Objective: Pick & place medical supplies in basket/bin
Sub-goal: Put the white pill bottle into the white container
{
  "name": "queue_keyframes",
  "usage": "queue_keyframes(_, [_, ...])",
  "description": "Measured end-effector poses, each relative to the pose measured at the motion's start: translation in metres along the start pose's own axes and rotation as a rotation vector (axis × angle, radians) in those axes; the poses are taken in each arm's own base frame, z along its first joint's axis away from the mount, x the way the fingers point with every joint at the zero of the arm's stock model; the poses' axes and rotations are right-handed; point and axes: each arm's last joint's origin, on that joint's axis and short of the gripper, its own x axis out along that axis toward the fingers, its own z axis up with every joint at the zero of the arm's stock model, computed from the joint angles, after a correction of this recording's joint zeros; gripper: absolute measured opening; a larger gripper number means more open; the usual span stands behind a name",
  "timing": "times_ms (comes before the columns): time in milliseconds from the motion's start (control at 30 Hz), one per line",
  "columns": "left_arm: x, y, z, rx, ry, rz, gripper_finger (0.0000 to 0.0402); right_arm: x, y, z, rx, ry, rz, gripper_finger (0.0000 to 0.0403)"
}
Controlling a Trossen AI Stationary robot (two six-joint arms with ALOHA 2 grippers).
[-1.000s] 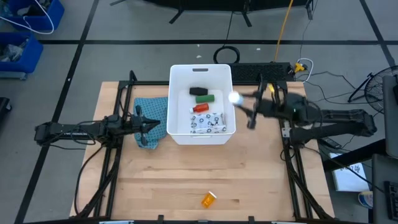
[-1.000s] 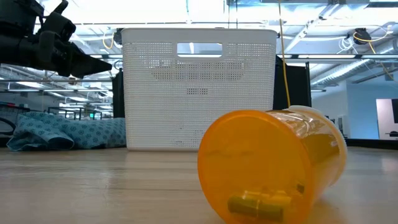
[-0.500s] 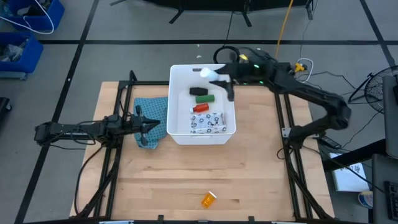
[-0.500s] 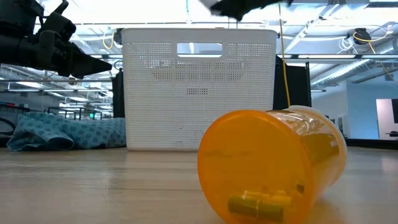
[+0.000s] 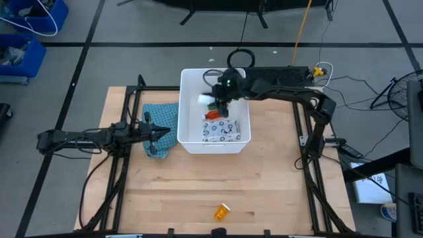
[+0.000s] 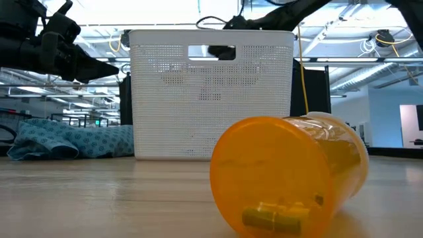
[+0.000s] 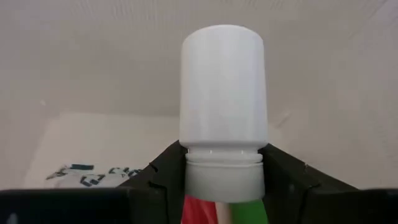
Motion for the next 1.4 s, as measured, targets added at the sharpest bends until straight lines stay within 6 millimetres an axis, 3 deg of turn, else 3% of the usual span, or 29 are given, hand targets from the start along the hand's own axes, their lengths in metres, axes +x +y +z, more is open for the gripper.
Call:
queue_keyframes(200, [0.000, 0.000, 0.002, -0.006, -0.023, 0.003, 0.0033, 0.017, 0.003, -0.011, 0.018, 0.060, -0.011, 0.0152])
queue_keyframes(633, [0.000, 0.000, 0.003, -0.007, -0.028, 0.004, 0.0033, 0.017, 0.005, -0.020, 0.029, 0.152, 0.015, 0.0154])
queue_keyframes(967, [0.000, 0.000, 0.003, -0.004, -0.028, 0.004, 0.0033, 0.029, 0.008, -0.033, -0.024, 0.251, -0.029, 0.0155])
queue_keyframes(1400, [0.000, 0.000, 0.003, -0.003, -0.026, 0.003, 0.0033, 0.033, 0.016, -0.022, -0.091, 0.210, -0.030, 0.0155])
